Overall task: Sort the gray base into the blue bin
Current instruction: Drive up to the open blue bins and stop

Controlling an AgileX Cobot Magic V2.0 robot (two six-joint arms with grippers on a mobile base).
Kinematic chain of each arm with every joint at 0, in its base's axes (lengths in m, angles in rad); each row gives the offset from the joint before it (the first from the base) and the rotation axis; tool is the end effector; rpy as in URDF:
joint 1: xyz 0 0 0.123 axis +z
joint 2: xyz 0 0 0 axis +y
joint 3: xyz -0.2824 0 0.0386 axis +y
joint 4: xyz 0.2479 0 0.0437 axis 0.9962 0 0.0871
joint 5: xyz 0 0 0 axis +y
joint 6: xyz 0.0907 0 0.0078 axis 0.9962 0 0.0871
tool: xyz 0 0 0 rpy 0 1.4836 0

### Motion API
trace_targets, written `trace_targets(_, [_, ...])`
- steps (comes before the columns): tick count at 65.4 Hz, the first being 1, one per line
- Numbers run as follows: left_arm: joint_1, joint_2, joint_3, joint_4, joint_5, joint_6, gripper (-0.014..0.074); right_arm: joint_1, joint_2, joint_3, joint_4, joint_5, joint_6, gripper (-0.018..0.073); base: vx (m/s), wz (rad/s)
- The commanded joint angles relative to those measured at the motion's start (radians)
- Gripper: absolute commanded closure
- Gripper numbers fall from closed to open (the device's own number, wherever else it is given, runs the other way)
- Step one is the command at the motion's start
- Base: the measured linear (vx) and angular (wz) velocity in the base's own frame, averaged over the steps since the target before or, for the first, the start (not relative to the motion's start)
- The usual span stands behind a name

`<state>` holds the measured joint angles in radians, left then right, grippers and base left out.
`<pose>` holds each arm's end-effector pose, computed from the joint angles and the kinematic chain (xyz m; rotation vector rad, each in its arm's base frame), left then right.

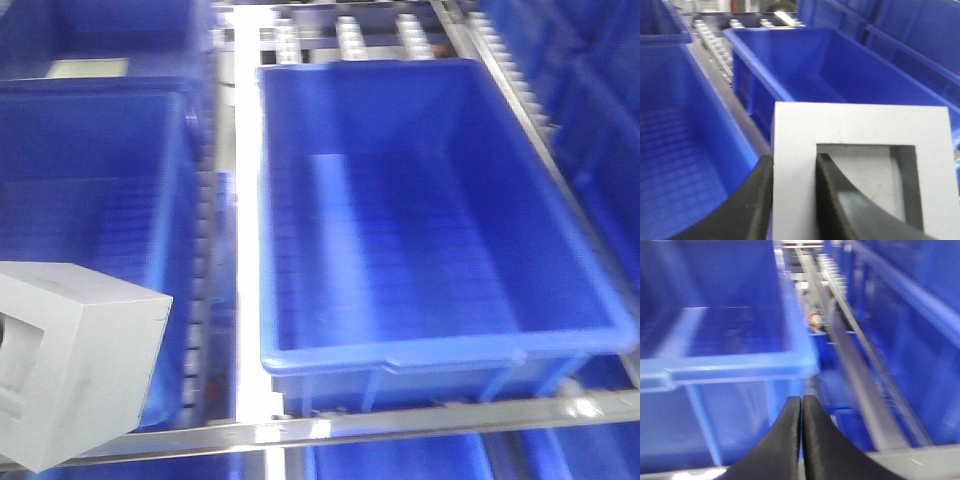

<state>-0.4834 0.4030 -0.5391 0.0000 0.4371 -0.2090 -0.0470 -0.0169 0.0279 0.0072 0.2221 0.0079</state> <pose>0.0744 -0.0390 0.3267 0.2478 1.7949 -0.4957 0.0553 -0.0025 0.1844 0.0520 1.7160 -0.0224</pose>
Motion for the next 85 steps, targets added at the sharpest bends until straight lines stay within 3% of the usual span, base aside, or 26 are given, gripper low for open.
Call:
trace_targets(1, [0.000, 0.004, -0.029, -0.009, -0.108, -0.008, 0.0594, 0.000, 0.001, 0.001, -0.007, -0.075, -0.008, 0.0564, 0.05, 0.42])
trace_targets(85, [0.000, 0.004, -0.029, -0.009, -0.108, -0.008, 0.0594, 0.000, 0.001, 0.001, -0.007, -0.075, -0.008, 0.0564, 0.07, 0.07])
